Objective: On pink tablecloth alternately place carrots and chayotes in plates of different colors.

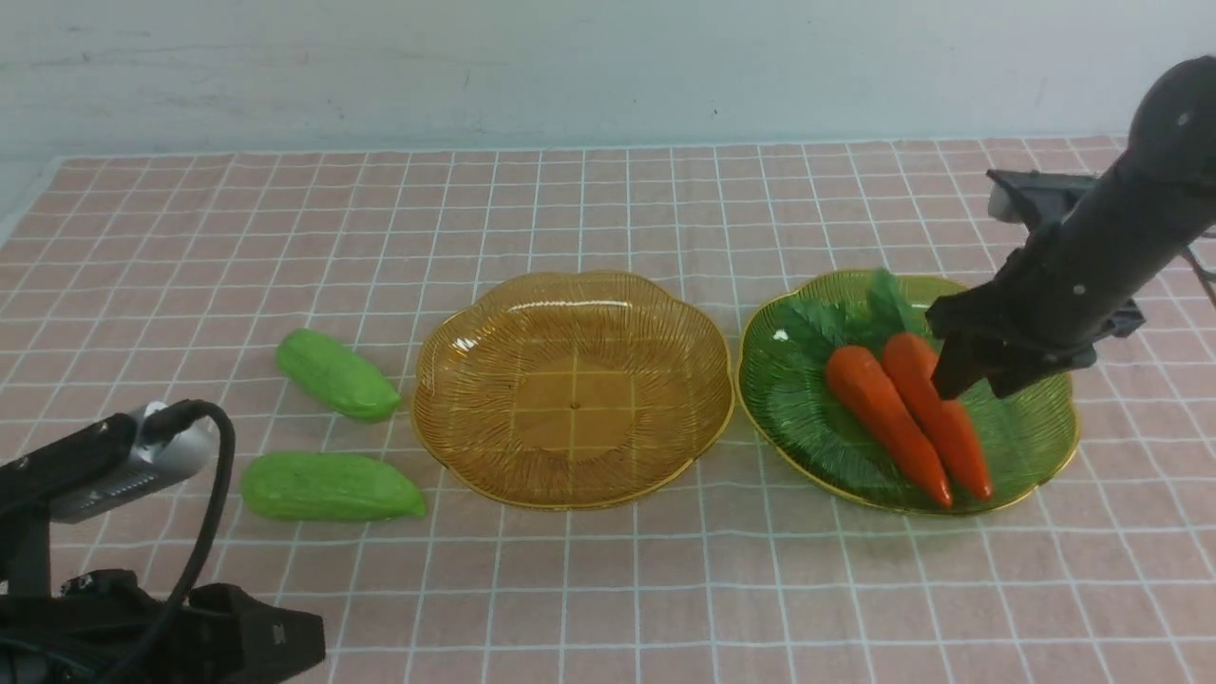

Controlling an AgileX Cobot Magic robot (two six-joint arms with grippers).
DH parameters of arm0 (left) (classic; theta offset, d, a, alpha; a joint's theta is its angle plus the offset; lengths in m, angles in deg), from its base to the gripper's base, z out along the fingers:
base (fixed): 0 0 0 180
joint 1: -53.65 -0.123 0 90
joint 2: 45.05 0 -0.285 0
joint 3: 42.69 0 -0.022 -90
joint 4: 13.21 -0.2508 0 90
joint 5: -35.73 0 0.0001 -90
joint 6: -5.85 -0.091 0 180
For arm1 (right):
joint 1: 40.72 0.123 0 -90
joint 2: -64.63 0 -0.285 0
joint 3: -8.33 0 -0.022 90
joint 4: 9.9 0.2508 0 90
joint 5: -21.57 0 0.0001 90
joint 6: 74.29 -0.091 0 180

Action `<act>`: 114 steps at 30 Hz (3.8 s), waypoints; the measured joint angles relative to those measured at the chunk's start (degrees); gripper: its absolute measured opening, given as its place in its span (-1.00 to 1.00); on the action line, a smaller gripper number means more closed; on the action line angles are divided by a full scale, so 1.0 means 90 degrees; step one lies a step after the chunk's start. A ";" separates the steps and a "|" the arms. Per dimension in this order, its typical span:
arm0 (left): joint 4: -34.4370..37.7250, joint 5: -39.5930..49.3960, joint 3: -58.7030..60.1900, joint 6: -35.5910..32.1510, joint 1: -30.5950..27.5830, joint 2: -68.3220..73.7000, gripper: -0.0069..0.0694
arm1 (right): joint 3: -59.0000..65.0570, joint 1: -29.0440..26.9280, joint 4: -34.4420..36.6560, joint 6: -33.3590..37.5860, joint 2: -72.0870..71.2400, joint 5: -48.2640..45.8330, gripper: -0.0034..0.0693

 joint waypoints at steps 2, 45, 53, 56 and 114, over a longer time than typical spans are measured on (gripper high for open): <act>-0.0302 -0.0103 -0.0241 0.0343 0.0000 0.0312 0.06 | 0.0032 0.0014 0.0062 -0.0056 -0.0241 -0.0021 0.94; 0.1032 -0.2057 -0.1564 0.2420 0.0000 0.4991 0.26 | 0.0096 0.0059 0.0391 0.0234 -0.0875 -0.0100 0.66; 0.1026 -0.1195 -0.1704 0.1192 -0.0214 0.4335 0.00 | 0.0096 0.0059 0.0391 0.0234 -0.0875 -0.0100 0.66; 0.1002 -0.0713 -0.2093 0.0673 -0.0276 0.3995 -0.01 | 0.0096 0.0059 0.0391 0.0234 -0.0875 -0.0100 0.66; 0.0884 0.0840 -0.5526 0.0093 -0.0569 0.6193 -0.17 | 0.0096 0.0059 0.0402 0.0283 -0.0875 -0.0100 0.63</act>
